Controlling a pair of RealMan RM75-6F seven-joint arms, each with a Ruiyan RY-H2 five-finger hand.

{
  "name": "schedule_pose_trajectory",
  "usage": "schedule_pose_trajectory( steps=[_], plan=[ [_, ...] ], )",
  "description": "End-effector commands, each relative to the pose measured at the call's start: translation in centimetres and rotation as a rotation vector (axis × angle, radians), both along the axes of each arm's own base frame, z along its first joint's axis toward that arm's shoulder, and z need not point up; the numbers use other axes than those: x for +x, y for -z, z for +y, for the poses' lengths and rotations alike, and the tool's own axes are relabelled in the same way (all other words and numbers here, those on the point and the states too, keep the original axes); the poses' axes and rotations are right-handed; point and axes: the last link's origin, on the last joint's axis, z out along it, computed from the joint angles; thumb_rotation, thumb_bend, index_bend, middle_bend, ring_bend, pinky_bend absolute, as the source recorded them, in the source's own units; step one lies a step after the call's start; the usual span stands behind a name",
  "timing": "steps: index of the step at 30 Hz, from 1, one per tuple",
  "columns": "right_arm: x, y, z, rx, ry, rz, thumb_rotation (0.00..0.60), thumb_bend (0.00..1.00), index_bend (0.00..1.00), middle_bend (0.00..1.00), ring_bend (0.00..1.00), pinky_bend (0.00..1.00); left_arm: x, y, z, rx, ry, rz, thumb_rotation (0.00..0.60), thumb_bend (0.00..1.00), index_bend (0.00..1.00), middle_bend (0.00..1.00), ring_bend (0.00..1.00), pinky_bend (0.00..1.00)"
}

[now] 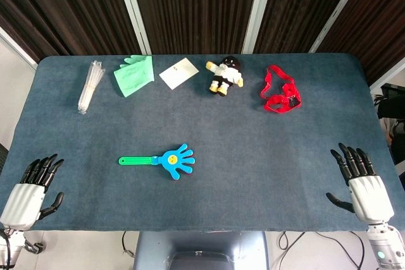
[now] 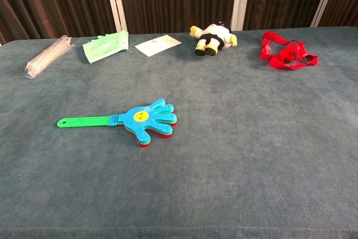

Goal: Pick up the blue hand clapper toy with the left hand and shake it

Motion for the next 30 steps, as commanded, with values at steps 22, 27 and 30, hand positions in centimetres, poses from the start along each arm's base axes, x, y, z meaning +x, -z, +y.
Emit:
schedule_pose_trajectory(
  steps=[22,27,30],
  plan=[
    [-0.2,0.8,-0.2,0.061,0.021,-0.004,0.600,0.15,0.00,0.00,0.00,0.00,4.1,11.4,10.8,-0.174,0.124,0.118,0.600,0.41,0.07,0.00,0.00,0.06],
    [-0.4,0.9,-0.4,0.068,0.032,-0.002,0.600,0.15,0.00,0.00,0.00,0.00,3.8,13.4,12.0,-0.239,0.081,0.150,0.600,0.41,0.14,0.00,0.00,0.05],
    [-0.4,0.9,-0.3,0.073,0.034,-0.001,0.600,0.15,0.00,0.00,0.00,0.00,3.5,14.2,12.4,-0.248,0.068,0.174,0.600,0.41,0.17,0.00,0.00,0.05]
  ],
)
